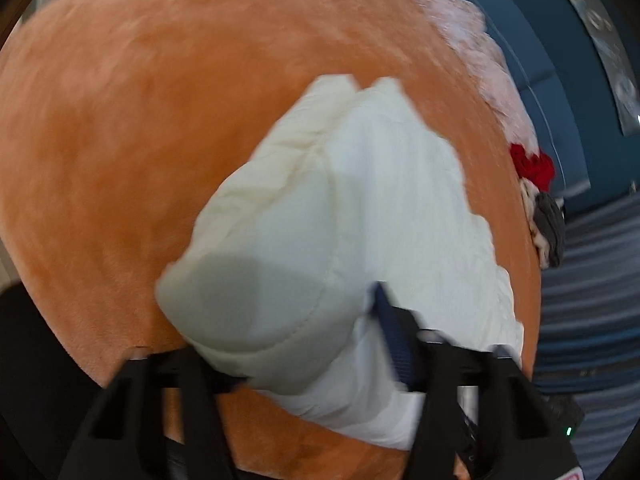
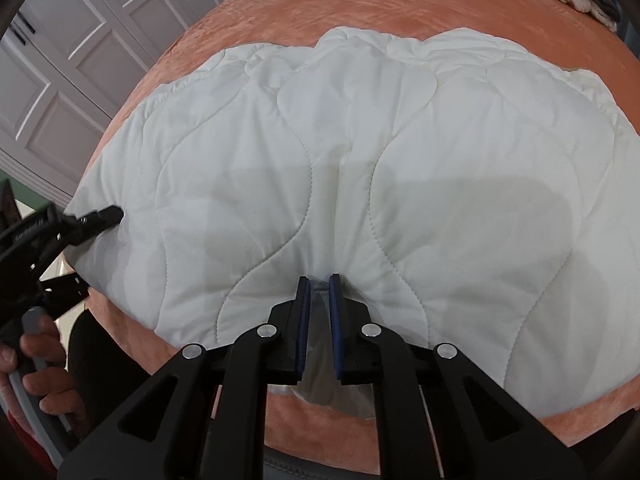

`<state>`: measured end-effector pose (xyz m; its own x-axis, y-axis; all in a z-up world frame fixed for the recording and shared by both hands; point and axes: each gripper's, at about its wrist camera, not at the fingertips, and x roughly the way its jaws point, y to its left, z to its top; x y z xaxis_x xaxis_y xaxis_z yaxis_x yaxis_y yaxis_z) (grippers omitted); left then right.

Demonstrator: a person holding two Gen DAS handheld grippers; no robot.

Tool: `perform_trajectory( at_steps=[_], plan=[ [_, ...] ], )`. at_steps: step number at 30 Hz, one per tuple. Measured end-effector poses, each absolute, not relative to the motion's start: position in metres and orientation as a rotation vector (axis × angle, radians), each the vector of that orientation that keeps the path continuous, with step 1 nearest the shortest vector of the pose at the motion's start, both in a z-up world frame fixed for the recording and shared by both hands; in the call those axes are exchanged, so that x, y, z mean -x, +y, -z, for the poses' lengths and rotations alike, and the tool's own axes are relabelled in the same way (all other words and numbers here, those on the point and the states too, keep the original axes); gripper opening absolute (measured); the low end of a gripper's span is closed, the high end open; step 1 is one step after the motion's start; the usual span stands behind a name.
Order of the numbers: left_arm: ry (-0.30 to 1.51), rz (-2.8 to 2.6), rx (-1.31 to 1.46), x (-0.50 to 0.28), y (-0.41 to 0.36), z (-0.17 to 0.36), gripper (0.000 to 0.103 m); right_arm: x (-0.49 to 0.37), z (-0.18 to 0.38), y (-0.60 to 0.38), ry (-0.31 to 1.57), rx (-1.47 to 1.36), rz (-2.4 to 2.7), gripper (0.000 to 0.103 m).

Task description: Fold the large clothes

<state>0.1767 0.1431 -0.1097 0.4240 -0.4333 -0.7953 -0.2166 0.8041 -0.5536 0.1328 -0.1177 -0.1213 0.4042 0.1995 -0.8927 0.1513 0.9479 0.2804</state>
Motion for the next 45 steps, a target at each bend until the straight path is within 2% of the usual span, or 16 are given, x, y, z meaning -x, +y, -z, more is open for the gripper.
perform_trajectory(
  at_steps=[2,5,10,18,22,26,32,38,45],
  plan=[
    [1.111,0.175,0.600,-0.171,0.142,0.091,0.020,-0.125,0.112,-0.121,1.158,-0.353,-0.037,0.008],
    [1.080,0.222,0.614,-0.165,0.149,0.074,0.016,-0.102,0.098,-0.121,1.158,-0.323,-0.051,0.008],
    [1.018,0.251,0.532,-0.148,0.149,0.042,0.015,-0.085,0.106,-0.117,1.201,-0.348,-0.093,0.008],
    [0.859,0.312,0.366,-0.122,0.129,-0.030,0.015,-0.109,0.122,-0.076,1.199,-0.437,-0.248,0.008],
    [0.789,0.365,0.247,-0.119,0.100,-0.067,0.015,-0.109,0.103,-0.065,1.145,-0.422,-0.275,0.008],
    [0.750,0.452,0.149,-0.117,0.051,-0.088,0.015,-0.088,0.078,-0.097,1.073,-0.486,-0.255,0.008],
    [0.753,0.555,-0.011,-0.102,-0.028,-0.081,0.015,-0.041,0.062,-0.160,1.024,-0.459,-0.082,0.008],
    [0.832,0.642,-0.130,-0.088,-0.100,-0.042,0.015,-0.001,0.066,-0.209,1.006,-0.521,0.059,0.008],
    [0.920,0.642,-0.225,-0.080,-0.135,0.009,0.017,0.020,0.069,-0.240,0.987,-0.560,0.116,0.009]
  ],
)
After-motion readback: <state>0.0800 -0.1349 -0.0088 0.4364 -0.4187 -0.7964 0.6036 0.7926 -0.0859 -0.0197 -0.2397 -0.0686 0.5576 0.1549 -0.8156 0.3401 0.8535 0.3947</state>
